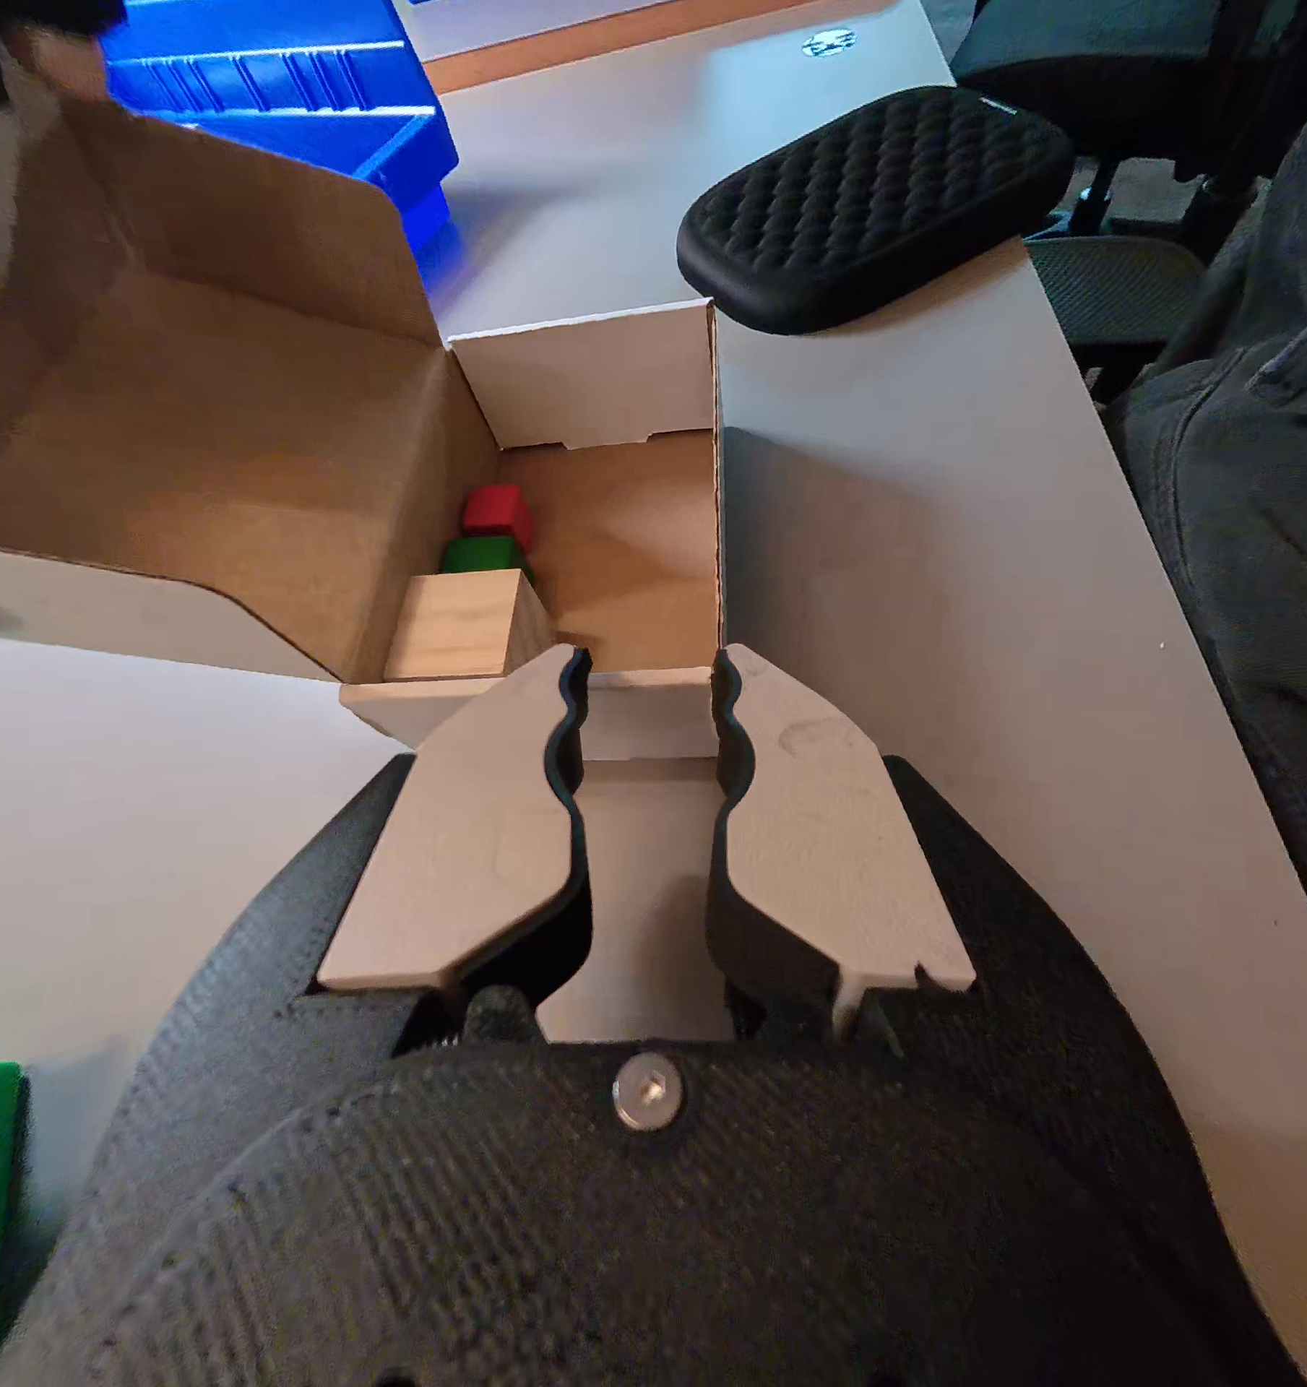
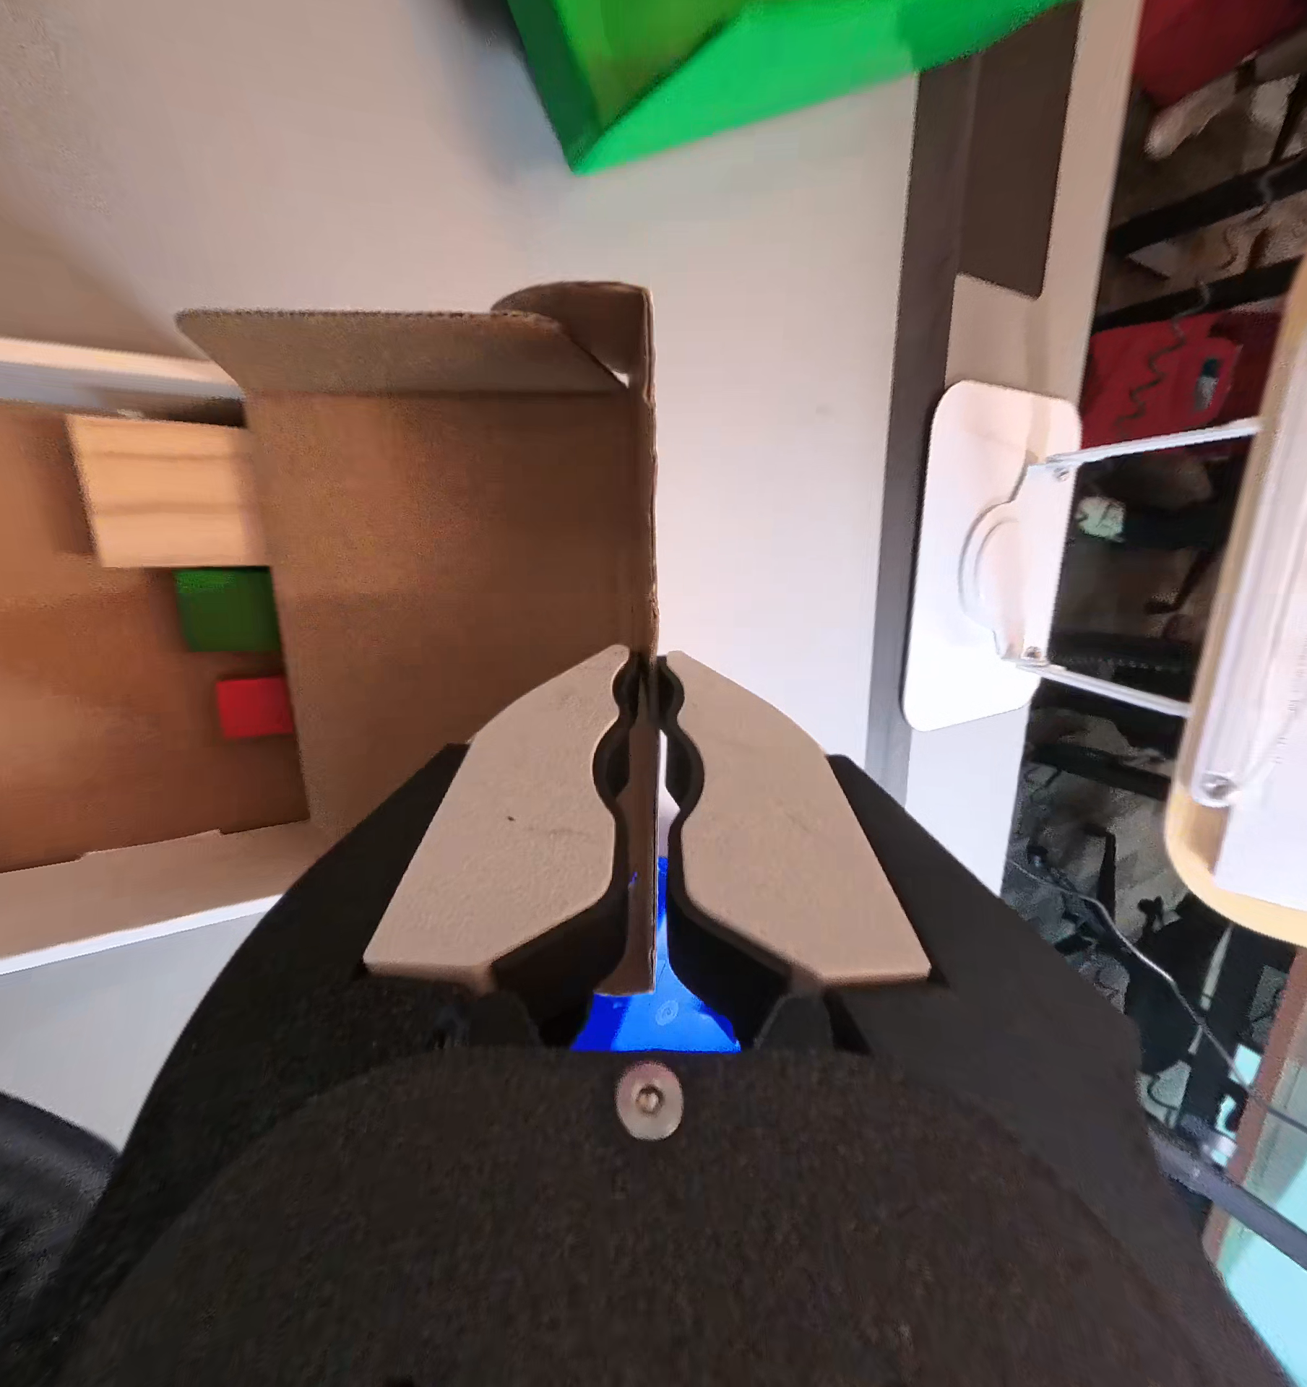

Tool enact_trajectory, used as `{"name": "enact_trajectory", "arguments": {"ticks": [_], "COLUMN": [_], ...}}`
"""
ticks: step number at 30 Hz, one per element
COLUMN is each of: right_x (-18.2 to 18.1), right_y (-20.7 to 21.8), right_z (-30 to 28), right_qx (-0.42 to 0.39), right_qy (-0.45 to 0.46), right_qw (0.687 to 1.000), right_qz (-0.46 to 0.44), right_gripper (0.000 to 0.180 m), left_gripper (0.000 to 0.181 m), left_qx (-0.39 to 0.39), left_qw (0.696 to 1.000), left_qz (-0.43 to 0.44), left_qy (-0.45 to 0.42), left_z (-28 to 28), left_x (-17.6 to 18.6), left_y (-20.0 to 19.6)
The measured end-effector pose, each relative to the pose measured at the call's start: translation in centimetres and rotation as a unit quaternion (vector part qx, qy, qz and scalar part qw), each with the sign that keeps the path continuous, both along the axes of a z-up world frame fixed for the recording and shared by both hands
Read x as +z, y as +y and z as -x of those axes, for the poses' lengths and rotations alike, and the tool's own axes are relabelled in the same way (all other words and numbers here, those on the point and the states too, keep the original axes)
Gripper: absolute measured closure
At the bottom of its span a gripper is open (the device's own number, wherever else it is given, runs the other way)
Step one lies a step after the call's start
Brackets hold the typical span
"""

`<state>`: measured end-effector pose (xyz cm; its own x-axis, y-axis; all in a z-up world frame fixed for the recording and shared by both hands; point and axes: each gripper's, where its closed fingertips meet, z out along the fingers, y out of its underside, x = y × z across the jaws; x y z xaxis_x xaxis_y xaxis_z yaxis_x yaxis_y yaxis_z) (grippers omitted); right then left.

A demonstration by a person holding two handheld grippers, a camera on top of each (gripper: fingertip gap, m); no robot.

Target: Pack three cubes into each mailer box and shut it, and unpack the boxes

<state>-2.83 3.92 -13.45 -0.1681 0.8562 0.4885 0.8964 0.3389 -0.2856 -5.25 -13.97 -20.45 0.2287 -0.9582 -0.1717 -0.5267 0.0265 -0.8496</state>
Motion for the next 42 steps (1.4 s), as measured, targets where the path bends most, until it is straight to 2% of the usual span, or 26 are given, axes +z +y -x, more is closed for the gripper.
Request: {"name": "enact_trajectory", "arguments": {"ticks": [7, 10, 14, 20, 24, 26, 29, 35, 42], "right_x": [-4.6, -4.8, -0.4, 8.7, 9.9, 8.4, 3.9, -5.3, -9.4], "right_y": [2.8, 3.2, 2.2, -2.4, -7.4, -10.1, -12.2, -11.4, -9.7], "right_z": [0.4, 0.4, 1.2, -0.6, -2.6, -3.1, -3.0, -0.9, 1.5], "right_qx": [-0.023, -0.029, -0.032, -0.018, -0.006, 0.007, 0.005, 0.002, 0.01], "right_qy": [-0.026, -0.012, 0.093, 0.264, 0.32, 0.315, 0.269, 0.129, 0.023], "right_qw": [0.998, 0.999, 0.995, 0.963, 0.947, 0.949, 0.962, 0.986, 0.997], "right_qz": [0.048, 0.044, 0.029, -0.043, -0.029, 0.001, 0.056, 0.101, 0.07], "right_gripper": [0.166, 0.15, 0.134, 0.132, 0.137, 0.142, 0.146, 0.141, 0.138], "left_gripper": [0.144, 0.139, 0.138, 0.138, 0.139, 0.138, 0.138, 0.139, 0.14], "left_qx": [0.01, 0.02, 0.028, 0.047, 0.061, 0.066, 0.07, 0.078, 0.082], "left_qw": [1.0, 1.0, 1.0, 0.999, 0.998, 0.998, 0.997, 0.997, 0.996], "left_qz": [0.008, 0.008, 0.007, -0.002, -0.007, -0.007, -0.008, -0.018, -0.022], "left_qy": [-0.009, -0.01, -0.01, -0.012, -0.012, -0.014, -0.018, -0.018, -0.02], "left_z": [0.1, 0.1, 0.0, -0.6, -0.8, -1.0, -1.2, -1.3, -1.3], "left_x": [0.0, 0.1, 0.1, 0.1, 0.1, 0.1, 0.1, 0.1, 0.1], "left_y": [0.3, 0.5, 0.6, 1.1, 1.4, 1.5, 1.8, 1.9, 1.9]}}
